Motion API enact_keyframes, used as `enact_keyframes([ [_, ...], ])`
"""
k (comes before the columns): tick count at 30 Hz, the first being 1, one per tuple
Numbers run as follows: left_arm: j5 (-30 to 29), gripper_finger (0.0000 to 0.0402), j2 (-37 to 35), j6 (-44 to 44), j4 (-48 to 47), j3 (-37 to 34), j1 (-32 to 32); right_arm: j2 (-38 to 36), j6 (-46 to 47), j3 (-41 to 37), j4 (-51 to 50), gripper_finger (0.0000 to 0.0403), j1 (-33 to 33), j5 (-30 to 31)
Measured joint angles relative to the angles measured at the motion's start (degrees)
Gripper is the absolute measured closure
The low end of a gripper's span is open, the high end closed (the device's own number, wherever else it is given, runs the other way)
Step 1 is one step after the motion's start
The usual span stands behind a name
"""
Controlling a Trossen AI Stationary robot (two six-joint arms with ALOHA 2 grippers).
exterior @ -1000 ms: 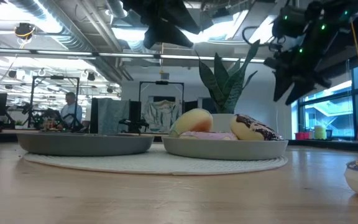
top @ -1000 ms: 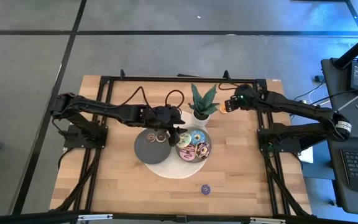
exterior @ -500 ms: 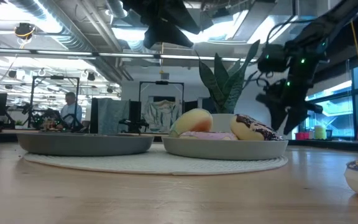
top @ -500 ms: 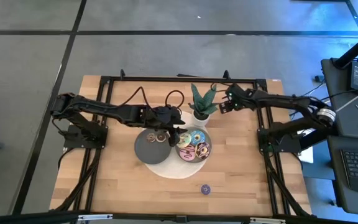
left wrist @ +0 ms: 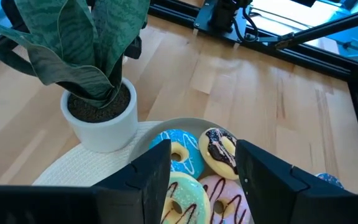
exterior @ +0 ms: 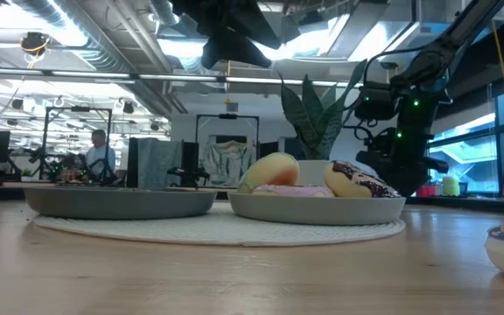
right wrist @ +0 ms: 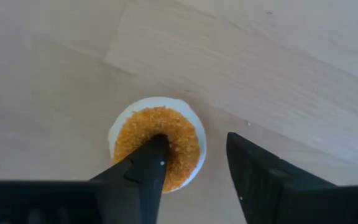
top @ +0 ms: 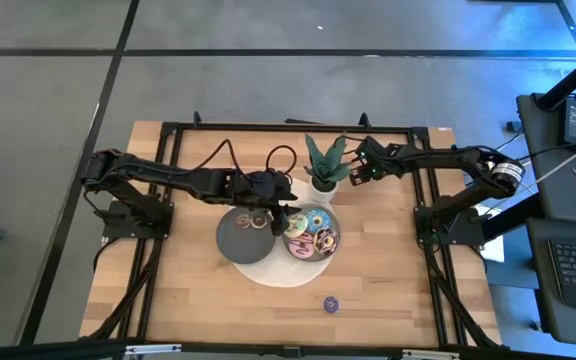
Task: Pick & Place donuts
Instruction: Put the small yellow doughnut on the dark gray plate
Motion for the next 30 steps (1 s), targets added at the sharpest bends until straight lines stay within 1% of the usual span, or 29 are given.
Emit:
enact_keyframes([
  [9, 0.00, 0.0228, 0.00, 0.00, 0.00, 0.00, 0.00, -0.18, -4.08, 0.00, -0.19, 0.0335, 0.00, 0.02],
  [13, 0.00, 0.0226, 0.00, 0.00, 0.00, 0.00, 0.00, -2.28, -4.64, -0.13, -3.38, 0.0363, 0.00, 0.14],
  [17, 0.00, 0.0229, 0.00, 0.00, 0.00, 0.00, 0.00, -7.69, -5.70, -0.13, -7.62, 0.0371, 0.08, 0.15],
  [21, 0.00, 0.0231, 0.00, 0.00, -0.02, 0.00, 0.00, -15.67, -5.63, -0.13, -11.61, 0.0366, 1.27, 0.11],
  [24, 0.56, 0.0228, -0.16, -0.47, -2.08, 0.00, 0.00, -22.26, -5.50, 0.81, -14.69, 0.0364, 3.01, -1.73],
  [26, 1.38, 0.0226, -0.80, -2.82, -4.07, -0.02, 0.00, -26.41, -5.27, 2.49, -15.87, 0.0366, 4.70, -3.55],
  [30, 0.93, 0.0224, -3.97, -4.06, -5.36, -0.02, -1.13, -32.92, -2.65, 6.63, -15.67, 0.0373, 9.75, -7.37],
])
